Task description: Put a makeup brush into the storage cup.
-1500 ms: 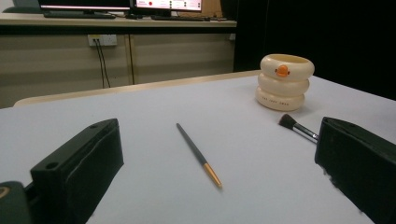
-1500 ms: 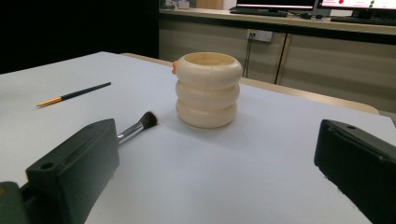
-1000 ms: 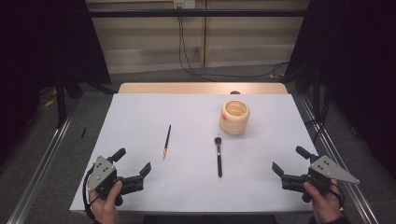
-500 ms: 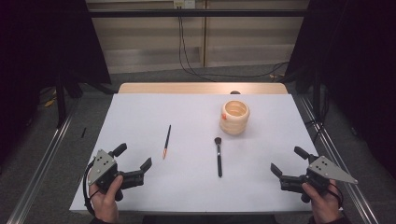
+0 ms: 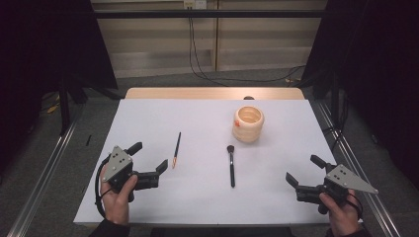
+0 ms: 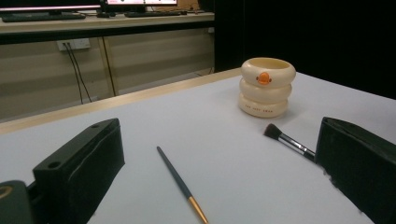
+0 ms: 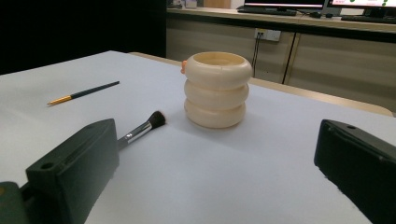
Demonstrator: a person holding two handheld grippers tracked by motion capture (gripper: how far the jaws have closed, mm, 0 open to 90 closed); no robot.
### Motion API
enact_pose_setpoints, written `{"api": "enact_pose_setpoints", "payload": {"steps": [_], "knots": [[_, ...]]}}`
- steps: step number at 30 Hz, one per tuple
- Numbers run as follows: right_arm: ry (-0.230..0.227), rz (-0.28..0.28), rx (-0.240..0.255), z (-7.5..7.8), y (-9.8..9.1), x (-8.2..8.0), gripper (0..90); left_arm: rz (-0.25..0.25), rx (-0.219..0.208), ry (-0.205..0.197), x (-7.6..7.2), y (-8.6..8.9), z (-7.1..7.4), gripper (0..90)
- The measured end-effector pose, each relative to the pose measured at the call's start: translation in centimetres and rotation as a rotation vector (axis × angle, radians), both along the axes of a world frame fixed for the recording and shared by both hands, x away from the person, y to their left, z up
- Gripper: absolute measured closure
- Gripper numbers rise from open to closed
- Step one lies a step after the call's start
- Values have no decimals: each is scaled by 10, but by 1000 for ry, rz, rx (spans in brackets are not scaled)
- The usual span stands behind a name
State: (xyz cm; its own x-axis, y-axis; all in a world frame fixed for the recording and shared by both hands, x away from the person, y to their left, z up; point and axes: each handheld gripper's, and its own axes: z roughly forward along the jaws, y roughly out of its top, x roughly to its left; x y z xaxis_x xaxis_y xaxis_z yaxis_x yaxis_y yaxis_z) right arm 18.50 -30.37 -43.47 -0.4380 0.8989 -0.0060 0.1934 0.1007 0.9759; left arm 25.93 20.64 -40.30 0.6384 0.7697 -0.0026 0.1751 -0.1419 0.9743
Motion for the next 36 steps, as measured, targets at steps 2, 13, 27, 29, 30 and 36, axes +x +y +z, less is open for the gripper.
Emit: {"api": "enact_pose_setpoints", "payload": {"steps": [2,13,27,29,30,36], "knots": [[-2,0,-3,0,0,0,0,-3,-9,4,4,-2,1,12],[6,4,1,0,0,1,0,25,0,-13,29,-5,8,13],[3,2,6,0,0,0,0,-18,-4,7,63,-18,29,8],[2,3,7,0,0,0,0,-18,-18,23,68,-18,33,8],[4,-3,6,0,0,0,0,-8,-16,32,71,-18,34,8],[2,-3,6,0,0,0,0,9,-8,24,82,-23,39,11]]}}
